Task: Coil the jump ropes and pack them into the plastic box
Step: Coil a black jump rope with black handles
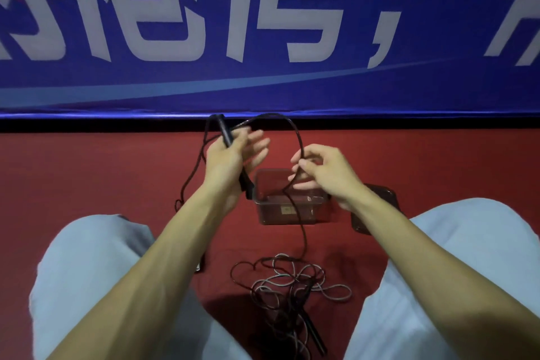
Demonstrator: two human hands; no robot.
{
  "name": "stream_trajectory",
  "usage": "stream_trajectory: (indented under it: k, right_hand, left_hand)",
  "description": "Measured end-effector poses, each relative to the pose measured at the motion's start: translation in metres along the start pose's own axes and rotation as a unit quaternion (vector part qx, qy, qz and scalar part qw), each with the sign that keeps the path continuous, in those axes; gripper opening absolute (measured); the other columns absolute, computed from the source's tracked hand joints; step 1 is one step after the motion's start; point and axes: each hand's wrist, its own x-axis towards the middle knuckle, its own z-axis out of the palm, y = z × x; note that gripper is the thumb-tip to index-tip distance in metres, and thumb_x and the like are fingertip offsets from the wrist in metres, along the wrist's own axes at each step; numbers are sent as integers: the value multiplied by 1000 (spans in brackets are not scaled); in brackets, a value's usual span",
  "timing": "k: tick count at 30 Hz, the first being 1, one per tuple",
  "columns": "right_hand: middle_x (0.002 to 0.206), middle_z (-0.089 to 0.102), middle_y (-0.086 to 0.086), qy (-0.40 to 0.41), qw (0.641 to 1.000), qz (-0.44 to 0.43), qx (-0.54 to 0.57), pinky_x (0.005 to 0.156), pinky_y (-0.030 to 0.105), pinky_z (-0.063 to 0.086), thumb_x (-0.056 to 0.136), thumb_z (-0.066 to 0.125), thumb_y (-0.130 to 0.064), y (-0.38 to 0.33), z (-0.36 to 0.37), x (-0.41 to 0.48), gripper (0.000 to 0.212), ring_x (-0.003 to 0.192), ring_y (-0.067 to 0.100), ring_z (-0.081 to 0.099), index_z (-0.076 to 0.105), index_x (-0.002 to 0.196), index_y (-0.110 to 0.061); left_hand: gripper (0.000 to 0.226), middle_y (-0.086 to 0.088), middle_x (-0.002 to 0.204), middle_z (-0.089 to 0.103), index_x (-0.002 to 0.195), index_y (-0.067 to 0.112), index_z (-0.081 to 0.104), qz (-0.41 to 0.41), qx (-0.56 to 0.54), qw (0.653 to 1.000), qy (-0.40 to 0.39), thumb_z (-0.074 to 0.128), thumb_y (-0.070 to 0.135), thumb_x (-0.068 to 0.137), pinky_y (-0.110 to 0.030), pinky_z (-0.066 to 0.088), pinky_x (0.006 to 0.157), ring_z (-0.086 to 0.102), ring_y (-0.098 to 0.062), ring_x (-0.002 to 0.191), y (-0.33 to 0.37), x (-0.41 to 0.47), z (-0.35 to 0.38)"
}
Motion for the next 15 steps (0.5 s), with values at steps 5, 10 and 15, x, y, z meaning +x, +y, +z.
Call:
stream_trajectory:
  k: [5,10,15]
  right_hand:
    - [80,59,11,34,987,-21,155,61,32,59,99,42,6,-15,-9,0,23,69,22,70,61,91,-4]
    - [82,58,11,61,957,-17,282,59,26,57,100,41,3,-24,-17,0,21,67,21,70,60,95,-2]
    - [80,58,11,87,900,-3,427,61,25,57,99,42,5,-25,-26,4,17,67,22,71,58,95,1]
  left_hand:
    - [17,-14,100,70,88,20,67,9,325,940,-103,56,12,98,-53,50,95,63,-24,88,-18,-7,0]
    - [13,-7,95,68,99,15,66,-34,306,936,-172,53,16,100,-41,52,94,61,-19,89,-18,-16,6]
    - [13,-14,99,75,103,6,63,-93,213,950,-210,54,14,99,-36,58,86,71,-28,98,-13,-19,6]
